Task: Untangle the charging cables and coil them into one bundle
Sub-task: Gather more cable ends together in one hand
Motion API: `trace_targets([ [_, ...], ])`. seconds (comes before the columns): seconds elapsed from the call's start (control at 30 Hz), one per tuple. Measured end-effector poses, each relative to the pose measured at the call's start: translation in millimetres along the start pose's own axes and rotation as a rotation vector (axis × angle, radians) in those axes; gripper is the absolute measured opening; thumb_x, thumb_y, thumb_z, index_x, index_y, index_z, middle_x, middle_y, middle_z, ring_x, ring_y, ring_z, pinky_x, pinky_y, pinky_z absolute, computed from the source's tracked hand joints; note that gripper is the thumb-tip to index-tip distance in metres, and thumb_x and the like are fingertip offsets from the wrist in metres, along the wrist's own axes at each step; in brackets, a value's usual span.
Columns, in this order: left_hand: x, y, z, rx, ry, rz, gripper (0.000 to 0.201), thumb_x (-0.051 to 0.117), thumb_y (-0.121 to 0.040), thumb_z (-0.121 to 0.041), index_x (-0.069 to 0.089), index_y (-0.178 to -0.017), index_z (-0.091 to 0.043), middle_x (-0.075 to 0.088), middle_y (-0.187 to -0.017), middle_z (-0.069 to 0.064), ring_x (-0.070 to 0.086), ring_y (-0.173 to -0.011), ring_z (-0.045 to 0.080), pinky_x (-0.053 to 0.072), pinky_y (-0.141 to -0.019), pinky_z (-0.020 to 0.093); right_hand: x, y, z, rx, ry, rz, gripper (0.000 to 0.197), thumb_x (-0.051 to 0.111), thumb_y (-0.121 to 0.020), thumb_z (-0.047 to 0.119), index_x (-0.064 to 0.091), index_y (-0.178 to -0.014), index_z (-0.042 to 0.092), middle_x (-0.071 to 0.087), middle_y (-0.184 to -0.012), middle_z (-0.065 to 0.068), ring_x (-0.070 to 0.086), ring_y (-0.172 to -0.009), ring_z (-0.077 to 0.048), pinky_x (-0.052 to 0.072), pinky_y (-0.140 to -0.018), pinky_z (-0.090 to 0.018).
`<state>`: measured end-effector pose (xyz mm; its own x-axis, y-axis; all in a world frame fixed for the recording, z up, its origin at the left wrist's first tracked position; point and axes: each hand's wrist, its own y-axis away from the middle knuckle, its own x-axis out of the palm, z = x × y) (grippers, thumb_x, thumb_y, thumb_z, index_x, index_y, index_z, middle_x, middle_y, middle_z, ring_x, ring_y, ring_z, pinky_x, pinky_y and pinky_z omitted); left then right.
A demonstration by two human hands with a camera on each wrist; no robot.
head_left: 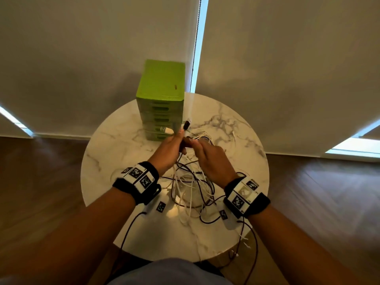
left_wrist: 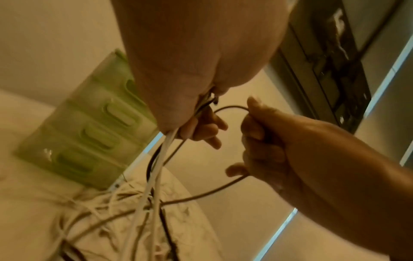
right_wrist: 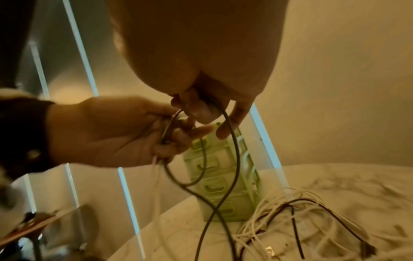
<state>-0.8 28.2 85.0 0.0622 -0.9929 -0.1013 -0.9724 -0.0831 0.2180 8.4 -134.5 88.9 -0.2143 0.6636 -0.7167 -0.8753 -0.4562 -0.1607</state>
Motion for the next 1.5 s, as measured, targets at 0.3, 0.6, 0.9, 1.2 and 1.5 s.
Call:
trace_targets([
  [0.3, -16, -14, -36, 0.061, 0.678, -0.138, 0.041, 0.030, -0.109, -0.039, 0.041, -0.075, -0.019, 0.037, -0.051, -0.010, 0.045, -0.048, 0.012, 0.040, -0.053, 0.025, 9, 30, -30, 0.137, -0.221, 0.433, 0.062, 0.028, -0.104, 0.059, 0.055, -0.073, 0.012, 0.056, -0.062, 0.005, 0.051, -0.057, -0.008, 0.045, -0.063, -0.025],
  [0.6, -43, -23, -31, 0.181, 0.214, -0.087, 0.040, 0.031, -0.107, -0.047, 0.048, -0.083, -0.022, 0.035, -0.061, -0.012, 0.032, -0.055, 0.007, 0.027, -0.054, 0.025, -4, 20, -72, 0.239, 0.022, 0.259, 0.056, 0.032, -0.103, 0.056, 0.062, -0.081, 0.013, 0.067, -0.075, -0.004, 0.061, -0.062, -0.020, 0.054, -0.069, -0.044],
  [0.9, 2, -10, -23, -0.047, 0.099, 0.123, 0.050, 0.023, -0.107, -0.053, 0.052, -0.083, -0.020, 0.042, -0.055, -0.013, 0.034, -0.050, 0.005, 0.027, -0.049, 0.021, -8, -27, 9, 0.031, -0.191, 0.030, 0.037, 0.032, -0.110, 0.037, 0.060, -0.089, 0.022, 0.062, -0.075, 0.013, 0.058, -0.068, -0.003, 0.051, -0.071, -0.037],
  [1.2, -28, -48, -41, -0.015, 0.309, -0.258, 0.028, 0.039, -0.108, -0.026, 0.045, -0.080, -0.021, 0.045, -0.065, -0.005, 0.039, -0.050, 0.006, 0.028, -0.047, 0.022, 10, 14, -29, 0.177, -0.451, 0.580, 0.060, 0.025, -0.107, 0.053, 0.058, -0.075, 0.016, 0.052, -0.062, -0.010, 0.053, -0.060, -0.024, 0.044, -0.070, -0.037],
  [1.5, -45, -42, -23, 0.169, -0.011, -0.191, 0.029, 0.045, -0.094, -0.062, 0.050, -0.104, -0.035, 0.058, -0.102, 0.005, 0.058, -0.093, 0.021, 0.049, -0.089, 0.040, -11, 18, -68, 0.386, -0.294, 0.236, 0.049, 0.040, -0.104, 0.052, 0.053, -0.076, 0.014, 0.049, -0.060, 0.002, 0.051, -0.056, -0.019, 0.051, -0.060, -0.041],
])
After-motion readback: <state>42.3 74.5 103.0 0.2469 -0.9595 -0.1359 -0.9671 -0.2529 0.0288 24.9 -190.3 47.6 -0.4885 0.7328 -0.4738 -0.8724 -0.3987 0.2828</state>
